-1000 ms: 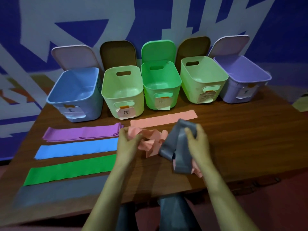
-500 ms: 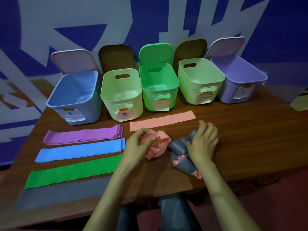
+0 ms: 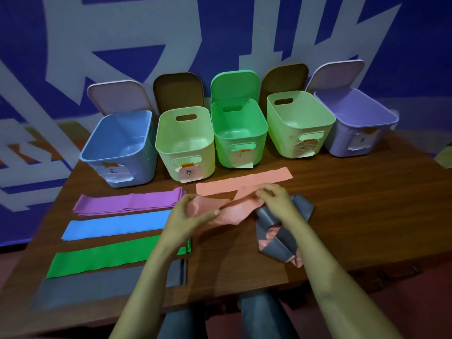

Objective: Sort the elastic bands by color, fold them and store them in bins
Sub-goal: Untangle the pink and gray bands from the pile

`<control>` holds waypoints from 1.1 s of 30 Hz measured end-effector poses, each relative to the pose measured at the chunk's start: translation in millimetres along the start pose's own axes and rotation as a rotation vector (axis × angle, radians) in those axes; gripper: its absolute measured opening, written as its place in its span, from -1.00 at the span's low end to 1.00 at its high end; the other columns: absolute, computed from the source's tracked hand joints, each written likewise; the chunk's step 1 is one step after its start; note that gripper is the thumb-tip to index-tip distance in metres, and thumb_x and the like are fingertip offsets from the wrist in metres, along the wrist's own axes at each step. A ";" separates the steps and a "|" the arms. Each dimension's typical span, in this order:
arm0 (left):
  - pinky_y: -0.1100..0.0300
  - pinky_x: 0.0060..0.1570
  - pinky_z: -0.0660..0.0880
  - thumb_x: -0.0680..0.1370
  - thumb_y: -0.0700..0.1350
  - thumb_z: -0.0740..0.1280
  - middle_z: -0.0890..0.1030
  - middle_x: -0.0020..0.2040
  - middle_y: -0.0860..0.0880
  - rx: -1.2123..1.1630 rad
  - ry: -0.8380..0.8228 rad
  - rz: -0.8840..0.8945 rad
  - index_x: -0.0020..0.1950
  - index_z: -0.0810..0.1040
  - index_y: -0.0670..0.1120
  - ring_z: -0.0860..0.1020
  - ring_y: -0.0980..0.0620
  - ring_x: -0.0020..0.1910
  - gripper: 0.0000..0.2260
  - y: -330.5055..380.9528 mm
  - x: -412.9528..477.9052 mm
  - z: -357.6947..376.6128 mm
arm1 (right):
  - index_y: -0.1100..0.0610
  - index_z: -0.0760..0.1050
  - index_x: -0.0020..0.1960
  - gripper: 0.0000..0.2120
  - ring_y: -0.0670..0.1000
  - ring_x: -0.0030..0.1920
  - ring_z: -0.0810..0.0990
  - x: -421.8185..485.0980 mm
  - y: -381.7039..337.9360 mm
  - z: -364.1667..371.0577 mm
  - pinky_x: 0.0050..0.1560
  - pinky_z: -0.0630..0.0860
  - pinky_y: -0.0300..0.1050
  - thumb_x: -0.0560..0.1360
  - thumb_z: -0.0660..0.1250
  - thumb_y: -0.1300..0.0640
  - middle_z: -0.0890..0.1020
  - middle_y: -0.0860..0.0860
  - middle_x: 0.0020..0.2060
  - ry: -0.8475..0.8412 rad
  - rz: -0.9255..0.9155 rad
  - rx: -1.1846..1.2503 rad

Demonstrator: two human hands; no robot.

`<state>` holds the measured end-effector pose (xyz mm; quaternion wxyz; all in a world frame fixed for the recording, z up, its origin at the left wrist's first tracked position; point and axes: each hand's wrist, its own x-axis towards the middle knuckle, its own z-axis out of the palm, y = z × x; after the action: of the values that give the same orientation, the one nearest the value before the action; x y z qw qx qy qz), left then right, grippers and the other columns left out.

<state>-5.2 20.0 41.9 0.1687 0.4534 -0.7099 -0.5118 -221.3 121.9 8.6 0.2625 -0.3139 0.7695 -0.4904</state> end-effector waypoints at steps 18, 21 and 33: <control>0.17 -0.21 0.62 0.25 -0.10 0.56 0.66 -0.16 -0.17 -0.735 -0.281 -0.142 -0.09 0.63 -0.15 0.66 0.00 -0.24 -0.70 -3.5 1.9 -15.6 | 0.10 0.46 -0.22 -0.85 -0.13 -0.62 0.19 8.6 -4.2 -60.3 -0.63 0.08 -0.31 0.51 0.19 0.19 0.41 -0.02 -0.50 0.175 0.373 0.514; 0.21 -0.38 0.60 0.42 -0.07 0.37 0.65 -0.34 -0.09 -0.984 -0.399 -0.318 -0.14 0.68 -0.17 0.60 0.09 -0.46 -0.82 0.4 1.4 -16.0 | 0.09 0.47 -0.19 -0.84 -0.07 -0.49 0.33 10.5 -3.3 -58.0 -0.56 0.25 -0.26 0.53 0.18 0.22 0.44 0.03 -0.37 0.233 0.385 0.474; 0.11 -0.06 0.55 0.36 -0.25 0.49 0.41 0.16 -0.08 -0.055 -0.070 0.020 0.04 0.43 0.04 0.49 -0.10 0.11 -0.62 -11.6 9.1 18.5 | 0.15 0.43 -0.24 -0.86 0.01 -0.30 0.48 13.8 -6.8 -59.8 -0.23 0.44 -0.07 0.48 0.17 0.25 0.50 0.06 -0.32 0.312 0.471 0.791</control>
<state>-17.6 22.4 21.9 0.1613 0.4234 -0.7057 -0.5448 -271.5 144.7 36.4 0.3472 0.0700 0.6043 -0.7137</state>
